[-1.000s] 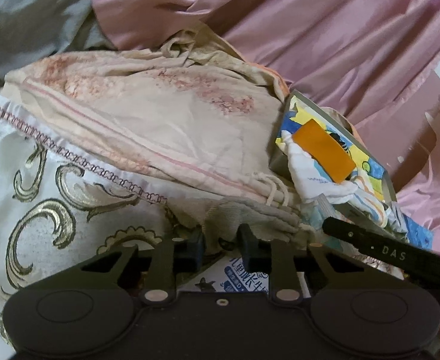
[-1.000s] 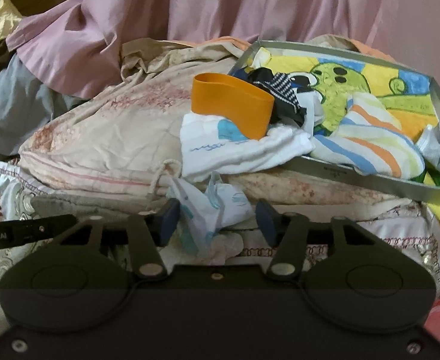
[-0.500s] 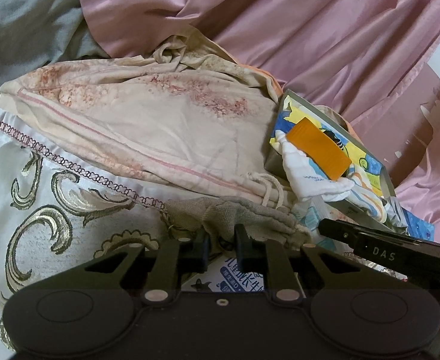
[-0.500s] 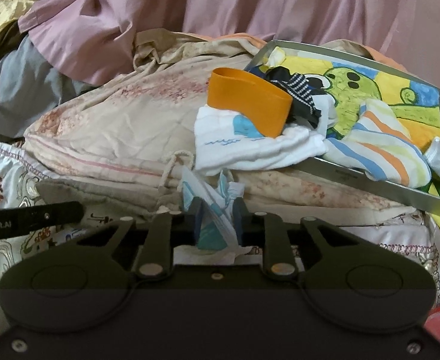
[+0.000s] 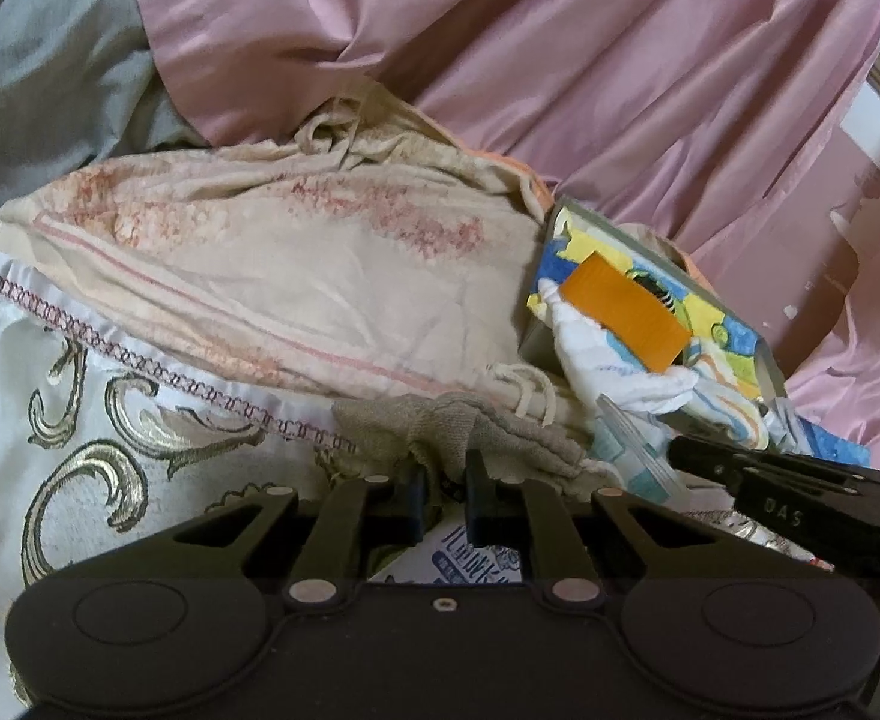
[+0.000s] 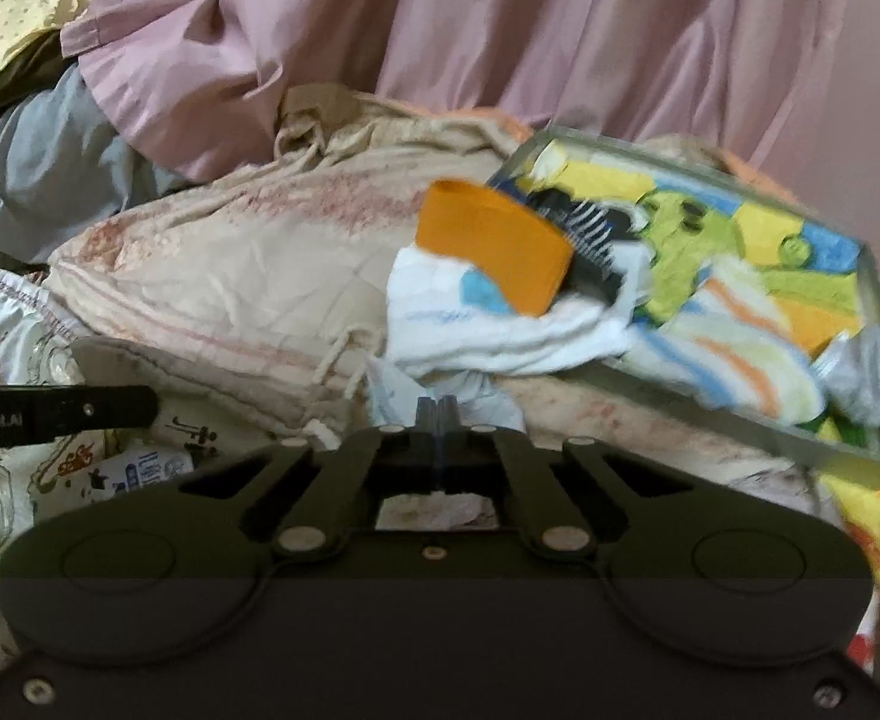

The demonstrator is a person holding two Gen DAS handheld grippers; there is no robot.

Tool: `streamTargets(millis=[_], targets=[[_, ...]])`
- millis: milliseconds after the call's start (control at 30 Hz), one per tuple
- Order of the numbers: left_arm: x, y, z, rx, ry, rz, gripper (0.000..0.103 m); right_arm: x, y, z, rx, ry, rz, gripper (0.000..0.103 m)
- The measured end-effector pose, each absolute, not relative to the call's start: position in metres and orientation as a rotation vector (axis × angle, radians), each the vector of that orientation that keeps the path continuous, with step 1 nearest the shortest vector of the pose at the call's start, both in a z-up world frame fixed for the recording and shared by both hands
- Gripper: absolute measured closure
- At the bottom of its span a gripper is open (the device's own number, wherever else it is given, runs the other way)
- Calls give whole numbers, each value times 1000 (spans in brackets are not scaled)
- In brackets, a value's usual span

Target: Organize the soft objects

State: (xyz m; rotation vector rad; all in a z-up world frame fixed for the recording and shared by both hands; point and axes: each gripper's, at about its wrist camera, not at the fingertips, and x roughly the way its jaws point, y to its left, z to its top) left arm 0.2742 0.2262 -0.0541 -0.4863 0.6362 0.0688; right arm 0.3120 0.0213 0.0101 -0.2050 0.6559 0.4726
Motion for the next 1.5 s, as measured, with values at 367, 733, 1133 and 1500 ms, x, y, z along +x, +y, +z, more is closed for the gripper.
streamTargets(millis=[367,733,1133,1500], targets=[[269,224,-46,-464,600,79,91,309,7,29,-175,683,485,103],[272,225,-50,-463,612,68,91,309,22,12,-124,764,534,93],[272,226,-52,-464,619,73,91,311,33,5,-81,791,530,83],[272,227,-52,-466,622,72,91,313,45,2,-52,804,486,71]])
